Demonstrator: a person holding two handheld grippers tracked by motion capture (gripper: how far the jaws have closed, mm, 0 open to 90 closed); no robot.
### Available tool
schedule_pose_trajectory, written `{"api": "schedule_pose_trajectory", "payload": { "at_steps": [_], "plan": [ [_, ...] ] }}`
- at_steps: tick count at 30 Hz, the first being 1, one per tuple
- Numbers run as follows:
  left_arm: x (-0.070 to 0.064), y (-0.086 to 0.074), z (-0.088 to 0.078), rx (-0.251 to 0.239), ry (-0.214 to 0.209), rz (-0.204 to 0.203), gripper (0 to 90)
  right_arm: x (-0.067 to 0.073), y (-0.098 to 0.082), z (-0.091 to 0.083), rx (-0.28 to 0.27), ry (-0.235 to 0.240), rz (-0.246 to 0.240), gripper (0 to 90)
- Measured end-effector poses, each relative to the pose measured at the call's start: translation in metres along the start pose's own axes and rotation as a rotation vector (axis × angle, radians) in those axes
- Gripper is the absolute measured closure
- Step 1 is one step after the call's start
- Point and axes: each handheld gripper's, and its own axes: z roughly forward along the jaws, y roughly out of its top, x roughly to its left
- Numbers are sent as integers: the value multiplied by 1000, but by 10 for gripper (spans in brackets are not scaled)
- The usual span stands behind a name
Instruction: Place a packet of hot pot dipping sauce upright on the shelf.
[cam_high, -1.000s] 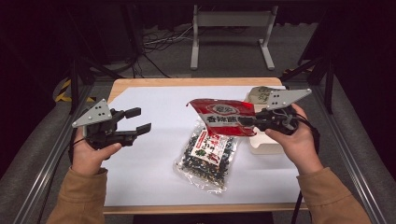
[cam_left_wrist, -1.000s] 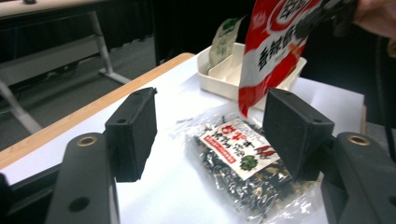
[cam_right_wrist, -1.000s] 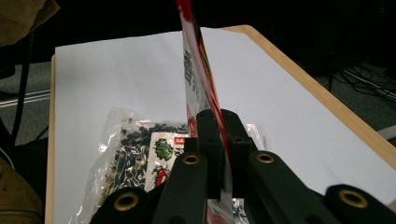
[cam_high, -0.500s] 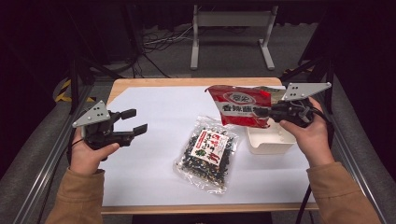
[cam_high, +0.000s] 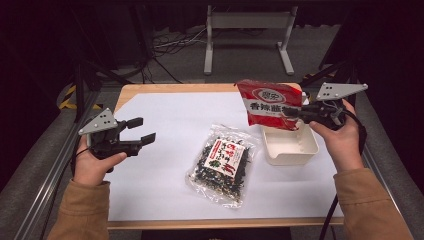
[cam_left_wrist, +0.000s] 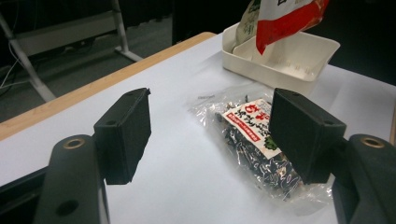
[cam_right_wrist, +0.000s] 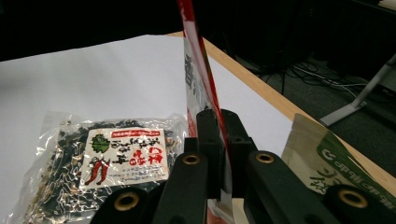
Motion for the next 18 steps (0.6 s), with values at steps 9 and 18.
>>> {"api": "schedule_pose_trajectory", "payload": {
  "at_steps": [9,18],
  "plan": [
    [4,-4,2,14,1,-15,298,-15,-6,-4,2,-32,19,884],
    [4,-5,3,26,9,-7,284,-29,-14,-2,9,-60,39,885]
  ]
}}
